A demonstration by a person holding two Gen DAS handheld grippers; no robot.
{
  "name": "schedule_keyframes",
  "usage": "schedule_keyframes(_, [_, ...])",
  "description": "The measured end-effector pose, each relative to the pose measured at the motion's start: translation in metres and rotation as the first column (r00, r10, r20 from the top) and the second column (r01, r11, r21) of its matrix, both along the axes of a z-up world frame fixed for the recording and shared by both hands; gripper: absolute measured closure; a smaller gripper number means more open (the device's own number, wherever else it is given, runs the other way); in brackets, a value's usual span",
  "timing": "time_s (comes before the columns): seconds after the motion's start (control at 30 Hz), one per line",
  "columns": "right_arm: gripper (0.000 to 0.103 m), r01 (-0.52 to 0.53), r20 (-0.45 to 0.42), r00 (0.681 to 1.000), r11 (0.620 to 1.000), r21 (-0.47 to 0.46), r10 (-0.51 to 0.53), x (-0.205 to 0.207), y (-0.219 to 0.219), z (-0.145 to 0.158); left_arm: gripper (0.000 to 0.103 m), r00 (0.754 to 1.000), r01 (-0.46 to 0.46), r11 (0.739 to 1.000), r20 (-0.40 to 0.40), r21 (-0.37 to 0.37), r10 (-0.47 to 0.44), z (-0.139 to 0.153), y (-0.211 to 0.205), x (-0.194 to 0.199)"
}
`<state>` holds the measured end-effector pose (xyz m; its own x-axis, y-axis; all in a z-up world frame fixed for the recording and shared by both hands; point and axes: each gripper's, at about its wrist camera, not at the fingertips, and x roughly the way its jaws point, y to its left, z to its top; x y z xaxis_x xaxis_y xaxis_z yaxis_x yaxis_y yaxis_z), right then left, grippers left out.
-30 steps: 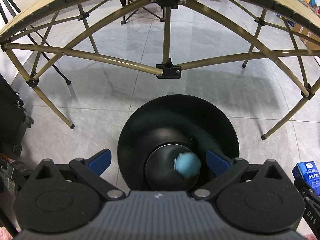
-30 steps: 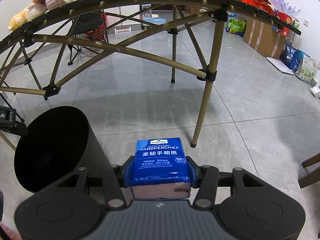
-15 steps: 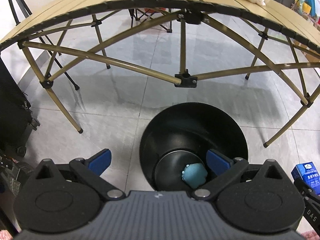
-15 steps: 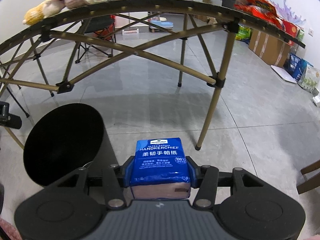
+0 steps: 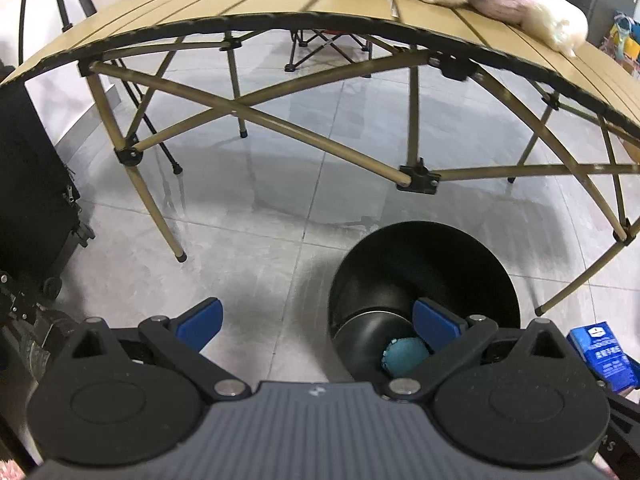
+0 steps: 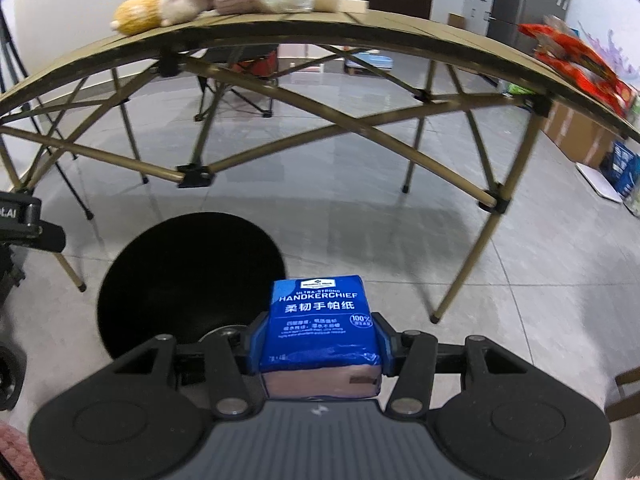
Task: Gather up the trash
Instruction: 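Move the right tool over the bin and open it to drop tissues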
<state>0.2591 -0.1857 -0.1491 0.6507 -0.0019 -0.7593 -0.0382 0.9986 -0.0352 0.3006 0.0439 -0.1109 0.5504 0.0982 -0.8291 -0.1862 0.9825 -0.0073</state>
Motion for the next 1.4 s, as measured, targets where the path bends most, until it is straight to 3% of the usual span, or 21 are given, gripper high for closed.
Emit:
schedule_keyframes(0.57, [0.052,-0.135,-0.066,0.989,0.991,0.001,0.134,0.036,0.073,-0.009,0.000,0.992,-0.122,0.993,-0.027,-0.011,0.121,-0.010,0.067,-0.009])
schedule_keyframes(1.4, [0.052,-0.165,-0.195,0.965,0.985,0.057,0.173,0.101,0.116,-0.042,0.000,0.976,-0.195,0.981,-0.098,0.024,0.196,-0.034,0.103,-0.002])
